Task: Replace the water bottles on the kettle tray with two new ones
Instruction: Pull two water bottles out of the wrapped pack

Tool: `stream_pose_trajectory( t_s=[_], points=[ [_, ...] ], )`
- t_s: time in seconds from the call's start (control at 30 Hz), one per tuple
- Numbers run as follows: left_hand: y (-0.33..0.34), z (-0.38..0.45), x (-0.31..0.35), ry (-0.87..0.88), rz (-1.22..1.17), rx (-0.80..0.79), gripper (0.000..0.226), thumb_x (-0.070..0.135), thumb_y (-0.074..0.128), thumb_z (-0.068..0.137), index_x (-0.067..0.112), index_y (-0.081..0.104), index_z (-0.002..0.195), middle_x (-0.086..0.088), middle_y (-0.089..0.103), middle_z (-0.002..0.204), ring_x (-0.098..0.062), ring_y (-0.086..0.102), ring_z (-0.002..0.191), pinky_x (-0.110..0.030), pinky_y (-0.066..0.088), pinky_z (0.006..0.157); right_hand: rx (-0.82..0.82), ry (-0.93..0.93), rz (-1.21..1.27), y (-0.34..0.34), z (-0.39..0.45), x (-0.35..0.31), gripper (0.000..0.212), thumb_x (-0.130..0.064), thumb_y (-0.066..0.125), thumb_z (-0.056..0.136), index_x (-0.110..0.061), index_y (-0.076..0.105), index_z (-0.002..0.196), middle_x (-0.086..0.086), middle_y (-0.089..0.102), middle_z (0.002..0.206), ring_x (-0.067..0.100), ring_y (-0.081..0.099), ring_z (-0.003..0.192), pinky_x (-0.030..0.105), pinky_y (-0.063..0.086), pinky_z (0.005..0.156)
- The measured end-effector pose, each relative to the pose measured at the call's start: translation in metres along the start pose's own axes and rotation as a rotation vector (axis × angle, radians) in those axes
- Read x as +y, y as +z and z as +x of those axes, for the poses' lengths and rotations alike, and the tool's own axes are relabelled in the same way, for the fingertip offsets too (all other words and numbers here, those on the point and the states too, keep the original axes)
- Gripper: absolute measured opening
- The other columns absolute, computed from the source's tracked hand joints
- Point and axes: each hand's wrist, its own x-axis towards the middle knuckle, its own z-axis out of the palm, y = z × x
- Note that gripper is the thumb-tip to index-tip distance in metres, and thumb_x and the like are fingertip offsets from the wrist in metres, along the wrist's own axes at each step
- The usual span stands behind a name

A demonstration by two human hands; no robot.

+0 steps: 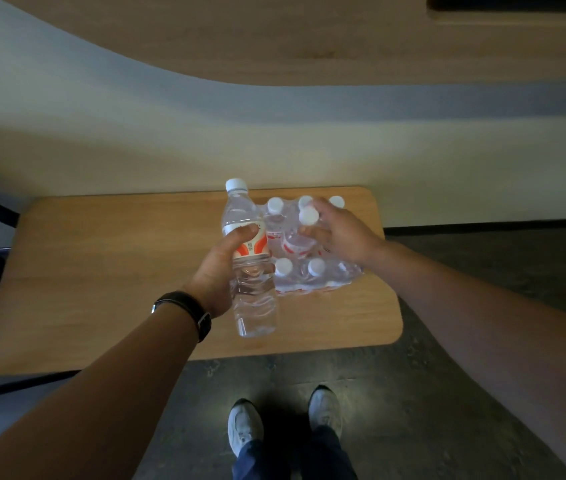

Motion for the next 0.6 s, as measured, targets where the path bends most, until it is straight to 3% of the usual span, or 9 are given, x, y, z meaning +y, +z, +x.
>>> stream_pose_trajectory(
  t_s=[0.13,0.2,0.27,0.33,0.43,0.5,0.6],
  points=[
    [0.002,-0.005,0.003,0.012,-0.053,0.022,0.028,0.045,0.072,0.078,0.019,0.080,0.084,-0.010,0.077,0.089,-0.026,0.074,0.075,-0.039,0.061,0.065,0.277,-0.047,0.259,-0.036,0.000,-0.030,0.021,-0.044,0.057,0.095,-0.032,0.048,0.110,-0.014,0.065,0.099,-0.013,0.063,0.083,0.009,0.048,0.066],
    [0.004,-0.009,0.007,0.017,-0.065,0.031,0.030,0.046,0.073,0.076,0.018,0.080,0.087,-0.010,0.077,0.090,-0.026,0.074,0.076,-0.039,0.061,0.065,0.380,0.033,0.500,-0.053,0.005,-0.046,0.022,-0.053,0.052,0.094,-0.036,0.048,0.108,-0.005,0.067,0.110,0.002,0.067,0.097,0.026,0.057,0.083],
    [0.005,-0.014,0.011,0.028,-0.088,0.044,0.039,0.046,0.075,0.074,0.015,0.075,0.099,-0.010,0.076,0.091,-0.027,0.073,0.076,-0.040,0.060,0.066,0.423,0.104,0.765,-0.068,0.009,-0.055,0.031,-0.056,0.049,0.094,-0.029,0.050,0.108,0.002,0.066,0.114,0.021,0.068,0.102,0.044,0.058,0.084],
    [0.007,-0.020,0.016,0.039,-0.101,0.048,0.047,0.046,0.075,0.074,0.014,0.069,0.108,-0.011,0.076,0.093,-0.028,0.073,0.077,-0.042,0.060,0.069,0.424,0.138,1.010,-0.078,0.010,-0.060,0.040,-0.057,0.049,0.094,-0.019,0.050,0.106,0.006,0.065,0.103,0.026,0.069,0.091,0.046,0.056,0.079],
    [0.007,-0.031,0.021,0.049,-0.113,0.036,0.054,0.046,0.076,0.072,0.012,0.065,0.112,-0.011,0.075,0.092,-0.028,0.072,0.078,-0.045,0.059,0.073,0.395,0.286,1.293,-0.085,0.004,-0.065,0.050,-0.063,0.057,0.088,-0.013,0.058,0.093,0.006,0.067,0.074,0.024,0.069,0.067,0.038,0.058,0.069],
    [0.007,-0.040,0.024,0.063,-0.115,0.034,0.055,0.047,0.077,0.070,0.012,0.065,0.111,-0.011,0.075,0.092,-0.028,0.072,0.077,-0.045,0.059,0.072,0.330,0.392,1.306,-0.086,-0.003,-0.066,0.051,-0.065,0.057,0.086,-0.014,0.059,0.083,0.008,0.067,0.070,0.024,0.068,0.062,0.034,0.058,0.064],
    [0.008,-0.055,0.027,0.098,-0.133,0.018,0.053,0.046,0.076,0.072,0.012,0.065,0.111,-0.012,0.074,0.092,-0.028,0.071,0.077,-0.045,0.059,0.072,0.213,0.496,1.243,-0.080,-0.014,-0.067,0.054,-0.064,0.055,0.088,-0.010,0.062,0.087,0.011,0.068,0.070,0.026,0.068,0.062,0.035,0.059,0.065]
  ],
)
